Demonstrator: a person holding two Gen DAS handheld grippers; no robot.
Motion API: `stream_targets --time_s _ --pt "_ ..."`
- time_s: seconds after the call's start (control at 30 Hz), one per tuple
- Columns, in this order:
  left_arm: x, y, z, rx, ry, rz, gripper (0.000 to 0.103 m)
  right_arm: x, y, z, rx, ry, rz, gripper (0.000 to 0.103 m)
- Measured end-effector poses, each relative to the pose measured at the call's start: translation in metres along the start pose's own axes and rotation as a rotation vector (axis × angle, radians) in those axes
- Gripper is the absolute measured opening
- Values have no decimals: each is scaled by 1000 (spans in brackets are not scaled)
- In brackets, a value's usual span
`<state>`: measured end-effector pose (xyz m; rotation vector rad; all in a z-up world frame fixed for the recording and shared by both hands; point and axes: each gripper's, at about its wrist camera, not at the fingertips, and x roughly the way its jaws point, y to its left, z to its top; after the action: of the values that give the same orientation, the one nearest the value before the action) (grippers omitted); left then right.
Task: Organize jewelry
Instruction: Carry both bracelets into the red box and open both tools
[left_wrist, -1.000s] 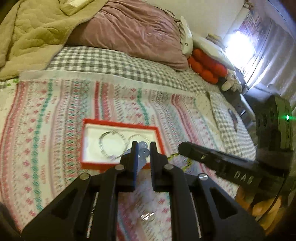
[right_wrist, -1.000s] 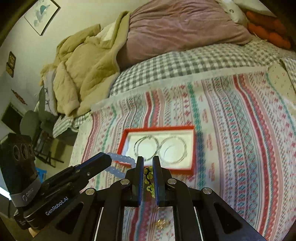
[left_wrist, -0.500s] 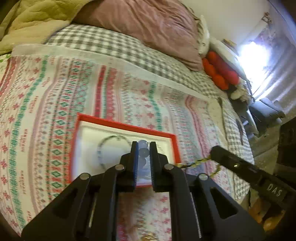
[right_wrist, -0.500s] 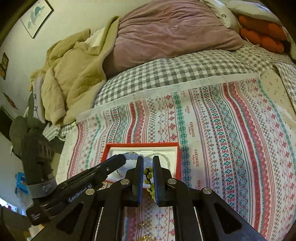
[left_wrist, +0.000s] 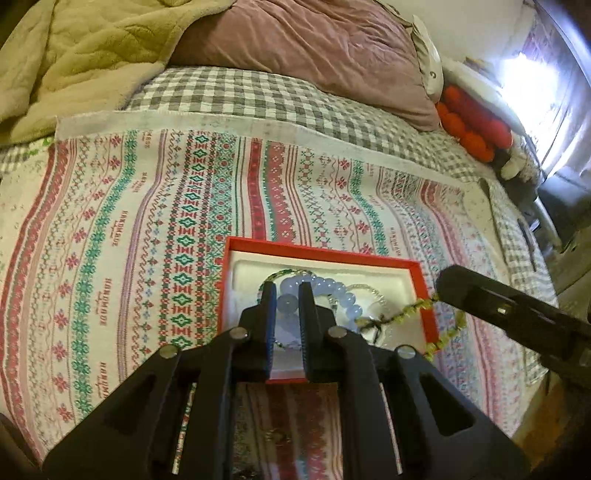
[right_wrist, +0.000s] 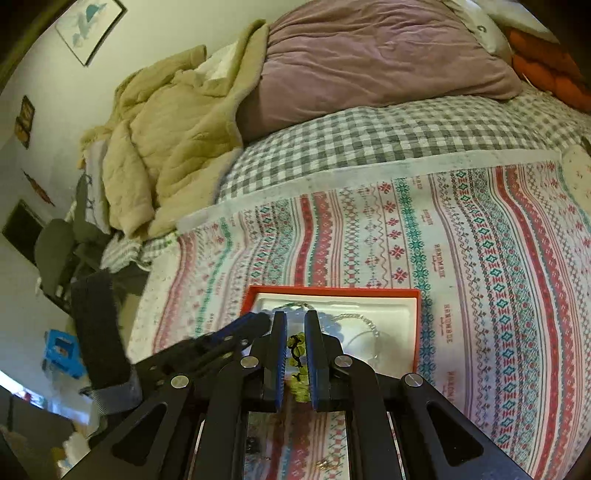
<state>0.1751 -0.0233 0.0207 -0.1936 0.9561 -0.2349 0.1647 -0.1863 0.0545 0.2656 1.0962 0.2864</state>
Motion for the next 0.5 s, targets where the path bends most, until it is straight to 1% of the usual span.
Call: stream_targets --time_s 0.17,0.27,0.37,0.4,0.43,0.5 --pt "3 -2 -2 21 2 28 13 23 -22 -2 7 43 -100 10" --pt "3 -3 -2 29 -1 34 13 28 -32 -3 7 53 -131 10" --pt "2 -6 -2 45 -4 37 14 29 -34 -3 -10 50 -148 11" --pt "1 -7 -2 50 -6 39 19 28 -33 -3 -14 50 -148 12" --pt "-1 -9 -2 54 -4 39 22 27 -33 -3 -19 55 -148 17" --pt "-5 -10 -2 58 -8 39 41 26 -31 -3 -32 63 -147 18"
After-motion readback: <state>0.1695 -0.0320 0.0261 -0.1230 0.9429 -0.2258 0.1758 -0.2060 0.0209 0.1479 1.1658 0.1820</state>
